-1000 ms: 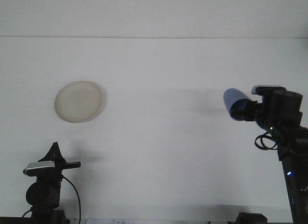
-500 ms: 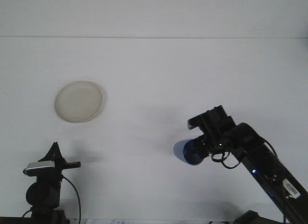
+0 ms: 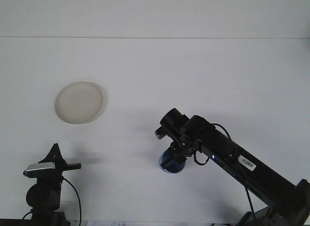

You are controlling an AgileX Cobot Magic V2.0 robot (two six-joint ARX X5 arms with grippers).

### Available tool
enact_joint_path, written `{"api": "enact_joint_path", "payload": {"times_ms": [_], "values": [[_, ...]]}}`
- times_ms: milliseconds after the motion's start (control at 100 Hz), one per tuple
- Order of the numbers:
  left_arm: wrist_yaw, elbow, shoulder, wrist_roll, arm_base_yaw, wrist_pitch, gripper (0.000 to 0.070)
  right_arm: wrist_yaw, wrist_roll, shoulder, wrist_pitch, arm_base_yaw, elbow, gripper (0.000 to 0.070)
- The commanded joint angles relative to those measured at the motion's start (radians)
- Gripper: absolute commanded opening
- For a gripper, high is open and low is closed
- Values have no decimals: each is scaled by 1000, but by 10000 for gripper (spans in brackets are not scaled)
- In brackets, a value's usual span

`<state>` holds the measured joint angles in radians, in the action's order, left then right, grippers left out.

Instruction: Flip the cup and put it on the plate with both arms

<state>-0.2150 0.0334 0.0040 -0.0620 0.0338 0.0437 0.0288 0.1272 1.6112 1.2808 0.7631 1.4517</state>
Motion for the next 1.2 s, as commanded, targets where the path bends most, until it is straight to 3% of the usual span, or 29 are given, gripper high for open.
{"api": "enact_joint_path", "payload": {"times_ms": [0, 500, 540, 650, 850, 980, 1190], "values": [[-5, -19, -1, -5, -1, 10, 16, -21, -8, 55, 34, 19, 48, 0], [-5, -19, -1, -5, -1, 10, 16, -36, -46, 178, 60, 55, 102, 15], [-5, -19, -1, -5, -1, 10, 16, -36, -45, 178, 58, 56, 102, 54], [-5, -19, -1, -5, -1, 10, 16, -36, -45, 178, 63, 56, 102, 243], [-5, -19, -1, -5, -1, 10, 16, -36, -46, 177, 55, 56, 102, 296], [-5, -19, -1, -5, -1, 10, 16, -37, -46, 166, 77, 53, 114, 506], [-5, -19, -1, -5, -1, 10, 16, -32, -48, 74, 58, 53, 124, 515]]}}
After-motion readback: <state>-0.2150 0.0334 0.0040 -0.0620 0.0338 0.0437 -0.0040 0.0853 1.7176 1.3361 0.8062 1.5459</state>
